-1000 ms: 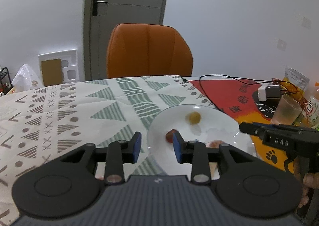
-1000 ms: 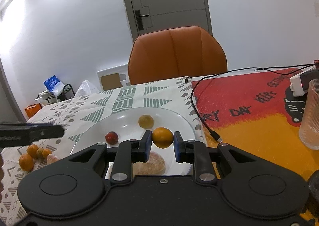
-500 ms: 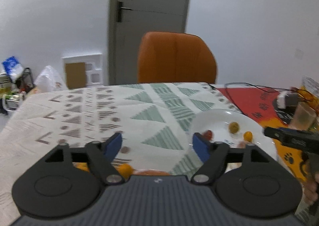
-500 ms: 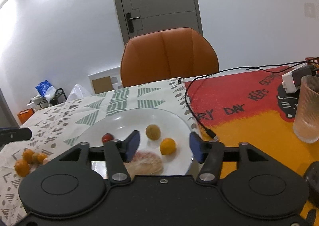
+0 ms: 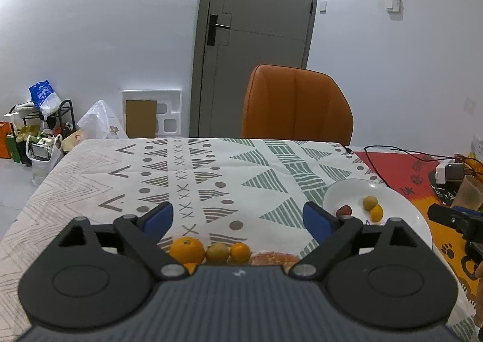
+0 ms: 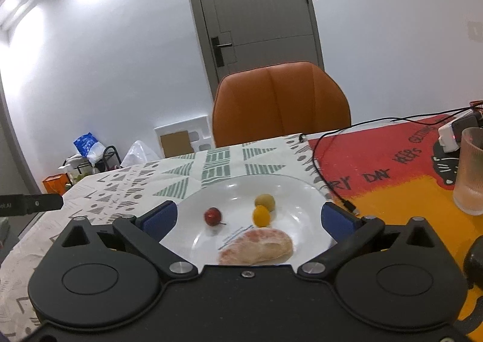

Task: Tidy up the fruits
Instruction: 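Grasp a red date from the fruit pile with the left tool while the right tool returns, then close the right tool around the second peeled pomelo segment and lift it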

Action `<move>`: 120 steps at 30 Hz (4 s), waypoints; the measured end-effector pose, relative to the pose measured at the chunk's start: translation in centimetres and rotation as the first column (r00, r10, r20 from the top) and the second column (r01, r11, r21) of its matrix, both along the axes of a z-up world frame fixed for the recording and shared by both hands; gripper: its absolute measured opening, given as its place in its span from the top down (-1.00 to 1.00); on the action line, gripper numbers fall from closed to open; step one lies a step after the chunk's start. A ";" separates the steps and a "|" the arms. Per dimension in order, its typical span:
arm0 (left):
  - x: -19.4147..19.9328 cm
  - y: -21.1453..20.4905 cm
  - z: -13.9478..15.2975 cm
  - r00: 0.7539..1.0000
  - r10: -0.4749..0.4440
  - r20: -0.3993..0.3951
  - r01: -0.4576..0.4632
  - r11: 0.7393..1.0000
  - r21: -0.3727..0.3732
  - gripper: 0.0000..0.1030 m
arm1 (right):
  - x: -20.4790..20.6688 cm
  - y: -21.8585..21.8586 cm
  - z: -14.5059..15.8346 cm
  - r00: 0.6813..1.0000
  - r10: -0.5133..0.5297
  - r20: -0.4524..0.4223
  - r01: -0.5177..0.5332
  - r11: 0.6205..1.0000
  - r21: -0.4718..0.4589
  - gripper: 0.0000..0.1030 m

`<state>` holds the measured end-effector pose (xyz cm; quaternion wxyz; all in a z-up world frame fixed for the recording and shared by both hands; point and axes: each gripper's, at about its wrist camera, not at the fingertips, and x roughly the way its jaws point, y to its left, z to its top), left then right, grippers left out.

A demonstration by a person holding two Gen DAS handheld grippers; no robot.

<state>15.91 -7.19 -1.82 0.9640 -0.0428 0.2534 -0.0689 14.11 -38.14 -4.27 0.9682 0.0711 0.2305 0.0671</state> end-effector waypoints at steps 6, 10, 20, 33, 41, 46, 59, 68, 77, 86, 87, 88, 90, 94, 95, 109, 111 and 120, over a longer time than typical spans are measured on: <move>-0.6 1.6 -0.1 0.999 0.032 -0.008 -0.032 0.999 -0.006 -0.81 | -0.5 1.7 0.3 1.000 0.026 0.005 -0.026 1.000 -0.003 -1.00; -0.8 2.8 -0.3 0.999 0.051 -0.015 -0.051 0.998 -0.020 -0.81 | -0.6 2.9 0.4 0.999 0.050 0.009 -0.050 0.998 -0.025 -1.00; -1.4 5.7 -0.6 0.994 0.102 -0.031 -0.104 0.993 -0.055 -0.81 | -0.2 5.0 0.3 0.983 0.181 -0.019 -0.181 0.983 0.025 -1.00; -1.7 8.2 -2.2 0.987 0.150 -0.053 -0.153 0.986 -0.069 -0.43 | 0.4 7.5 -0.2 0.965 0.261 -0.032 -0.261 0.965 0.024 -0.91; -1.8 9.0 -3.7 0.985 0.152 -0.087 -0.159 0.984 -0.080 -0.12 | 1.0 9.2 -0.9 0.951 0.304 -0.054 -0.304 0.953 0.011 -0.55; -1.4 9.1 -4.9 0.983 0.143 -0.111 -0.153 0.985 -0.085 0.04 | 1.2 10.2 -1.1 0.939 0.340 -0.056 -0.340 0.940 0.009 -0.42; -0.2 8.9 -7.3 0.979 0.104 -0.174 -0.124 0.987 -0.105 0.29 | 2.3 12.7 -2.5 0.914 0.389 -0.115 -0.393 0.920 -0.008 -0.15; 0.6 8.4 -7.8 0.982 0.068 -0.175 -0.092 0.987 -0.133 0.30 | 3.6 14.2 -3.4 0.902 0.405 -0.151 -0.413 0.910 -0.029 -0.15; 1.2 8.4 -8.4 0.982 0.059 -0.178 -0.083 0.988 -0.133 0.56 | 4.6 15.8 -4.2 0.891 0.416 -0.184 -0.435 0.896 -0.082 -0.15; 0.8 9.0 -8.2 0.980 0.080 -0.183 -0.106 0.985 -0.138 0.56 | 5.3 16.4 -4.7 0.883 0.426 -0.196 -0.449 0.889 -0.090 -0.15; 0.8 9.0 -8.1 0.980 0.081 -0.182 -0.107 0.985 -0.137 0.56 | 5.4 16.6 -4.7 0.883 0.426 -0.198 -0.450 0.888 -0.094 -0.15; 0.7 9.0 -8.0 0.980 0.082 -0.181 -0.108 0.985 -0.137 0.56 | 5.4 16.7 -4.8 0.882 0.427 -0.201 -0.452 0.887 -0.099 -0.15; 0.6 9.1 -7.9 0.980 0.086 -0.177 -0.111 0.984 -0.137 0.56 | 5.4 16.9 -4.9 0.879 0.426 -0.214 -0.455 0.884 -0.107 -0.15; 0.4 9.3 -7.6 0.981 0.093 -0.171 -0.117 0.984 -0.137 0.56 | 5.1 16.9 -5.0 0.873 0.426 -0.236 -0.460 0.881 -0.111 -0.15; 0.3 9.3 -7.6 0.981 0.093 -0.171 -0.118 0.983 -0.137 0.56 | 4.9 16.9 -5.0 0.871 0.429 -0.238 -0.463 0.879 -0.110 -0.15; -0.2 9.8 -7.2 0.983 0.091 -0.159 -0.115 0.983 -0.146 0.56 | 4.2 17.0 -5.0 0.873 0.402 -0.274 -0.447 0.886 -0.125 0.08; -0.2 9.9 -7.2 0.983 0.090 -0.159 -0.114 0.982 -0.148 0.56 | 4.5 17.2 -5.3 0.874 0.397 -0.280 -0.444 0.887 -0.127 0.08; -0.3 9.9 -6.8 0.985 0.077 -0.152 -0.102 0.982 -0.161 0.56 | 4.5 18.6 -6.1 0.875 0.387 -0.292 -0.452 0.868 -0.204 0.35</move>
